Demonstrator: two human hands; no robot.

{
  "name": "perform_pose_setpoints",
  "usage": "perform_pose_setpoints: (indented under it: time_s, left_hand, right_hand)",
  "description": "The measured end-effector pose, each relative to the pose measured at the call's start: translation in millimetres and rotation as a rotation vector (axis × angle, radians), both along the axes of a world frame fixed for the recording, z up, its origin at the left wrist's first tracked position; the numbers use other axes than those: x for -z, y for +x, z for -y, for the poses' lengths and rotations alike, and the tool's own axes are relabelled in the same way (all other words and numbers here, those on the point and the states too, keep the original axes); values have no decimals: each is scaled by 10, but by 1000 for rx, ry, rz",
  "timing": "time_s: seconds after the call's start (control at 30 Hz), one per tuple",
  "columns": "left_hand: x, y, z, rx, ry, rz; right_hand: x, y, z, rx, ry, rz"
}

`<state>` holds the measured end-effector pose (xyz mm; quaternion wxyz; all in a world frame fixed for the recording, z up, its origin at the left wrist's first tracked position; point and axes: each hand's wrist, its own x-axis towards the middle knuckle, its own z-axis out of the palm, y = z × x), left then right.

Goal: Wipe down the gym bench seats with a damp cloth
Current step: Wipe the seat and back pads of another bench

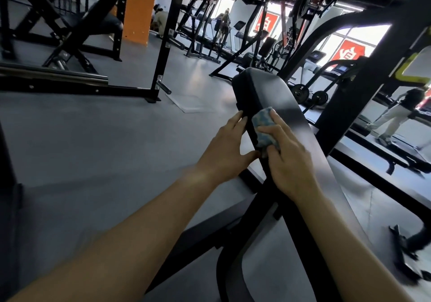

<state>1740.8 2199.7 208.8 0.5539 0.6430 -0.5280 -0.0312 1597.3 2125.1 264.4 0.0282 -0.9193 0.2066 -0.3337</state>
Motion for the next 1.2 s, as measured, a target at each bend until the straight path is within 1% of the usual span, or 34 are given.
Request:
perform_pose_setpoints:
  time_s: [0.1, 0.23, 0.3, 0.37, 0.43, 0.6, 0.8, 1.0, 1.1, 1.2]
  left_hand:
    - [-1, -27, -11, -16, 16, 36]
    - [-13, -71, -10, 6, 2, 8]
    - [-2, -80, 9, 21, -11, -4]
    - [14, -99, 31, 15, -18, -2]
    - [19, -130, 55, 7, -39, 2]
    - [41, -204, 106, -21, -51, -13]
    - [65, -342, 29, -115, -29, 108]
    - [64, -521, -85, -93, 25, 205]
    - [112, -591, -110, -82, 45, 231]
    - [173, -657, -107, -65, 55, 244]
  right_hand:
    - [124, -96, -27, 16, -42, -5]
    - [22, 74, 46, 56, -102, -64]
    - [-112, 249, 72, 65, -38, -74]
    - [-215, 398, 92, 74, 32, -40]
    - [-226, 434, 101, 61, 48, -22]
    - [-33, 183, 77, 57, 49, -3]
    - [143, -116, 22, 97, 97, 15]
    - [411, -513, -106, 127, 134, 107]
    - [571, -739, -217, 181, 105, 131]
    - [654, -873, -312, 296, 49, 106]
